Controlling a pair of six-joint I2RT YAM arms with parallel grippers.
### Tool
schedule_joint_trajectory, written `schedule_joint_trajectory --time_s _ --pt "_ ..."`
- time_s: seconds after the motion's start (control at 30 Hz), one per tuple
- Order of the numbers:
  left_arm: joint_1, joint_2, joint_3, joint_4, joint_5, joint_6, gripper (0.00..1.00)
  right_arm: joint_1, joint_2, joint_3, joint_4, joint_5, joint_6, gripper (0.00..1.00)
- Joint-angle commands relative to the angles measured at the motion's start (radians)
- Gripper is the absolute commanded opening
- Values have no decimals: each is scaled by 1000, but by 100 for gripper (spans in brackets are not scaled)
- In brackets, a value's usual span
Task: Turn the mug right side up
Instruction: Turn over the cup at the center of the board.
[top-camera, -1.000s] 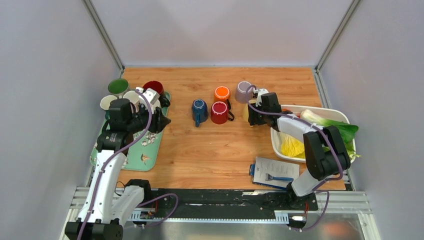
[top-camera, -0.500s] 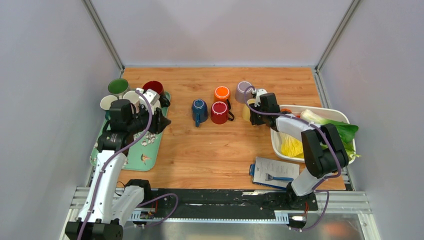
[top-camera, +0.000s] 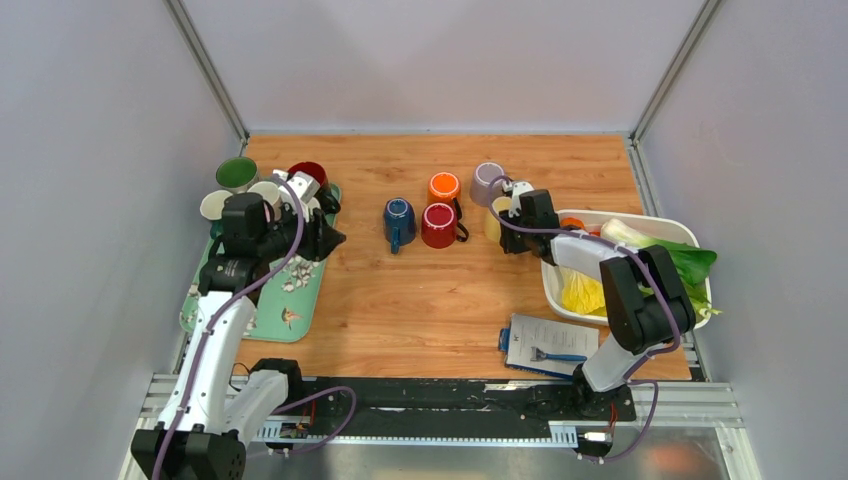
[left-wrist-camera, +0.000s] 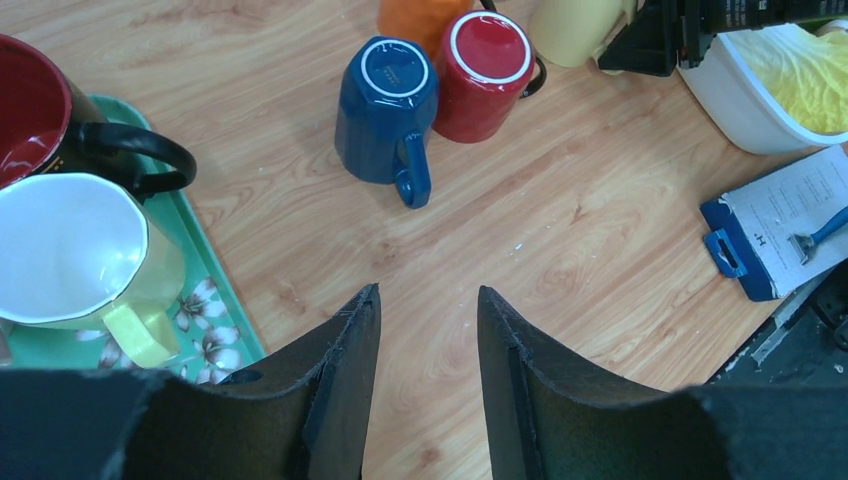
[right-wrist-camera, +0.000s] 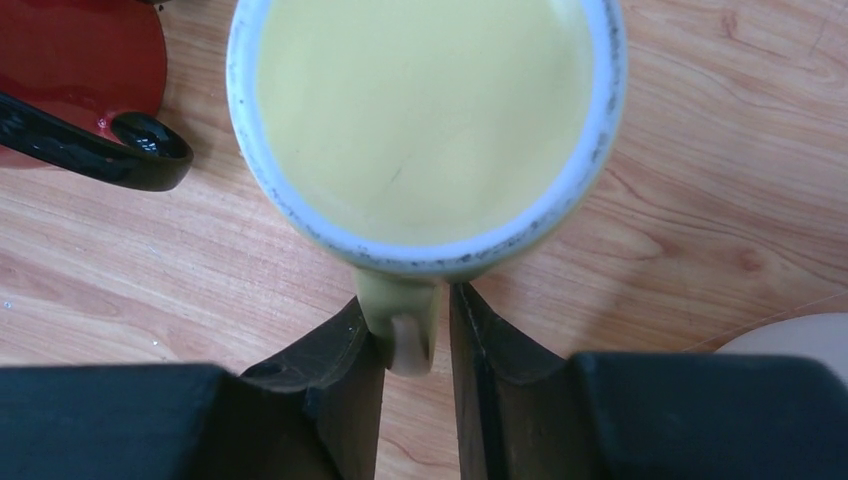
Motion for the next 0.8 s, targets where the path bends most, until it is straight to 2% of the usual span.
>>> schedule_joint_trajectory --time_s 0.0,0.23,0.4,0.5,0.57,0.67,0.77 --pt "6 10 -1 70 31 -26 48 -10 0 -11 39 -15 -2 28" --pt "6 19 9 75 52 -27 48 -30 -68 25 14 -45 26 0" --pt "-9 21 -9 117 79 -72 48 -49 -209 53 -38 -202 67 0" --pt "-35 47 -17 183 143 -153 50 -64 -280 69 -42 -433 75 0" --pt "-72 86 2 218 176 -176 51 -70 -331 88 -30 -670 60 0" --pt "-133 154 89 222 216 -168 55 -60 -381 105 25 -775 80 0" --pt "-185 237 151 280 289 -240 58 -57 -404 131 88 -814 79 0"
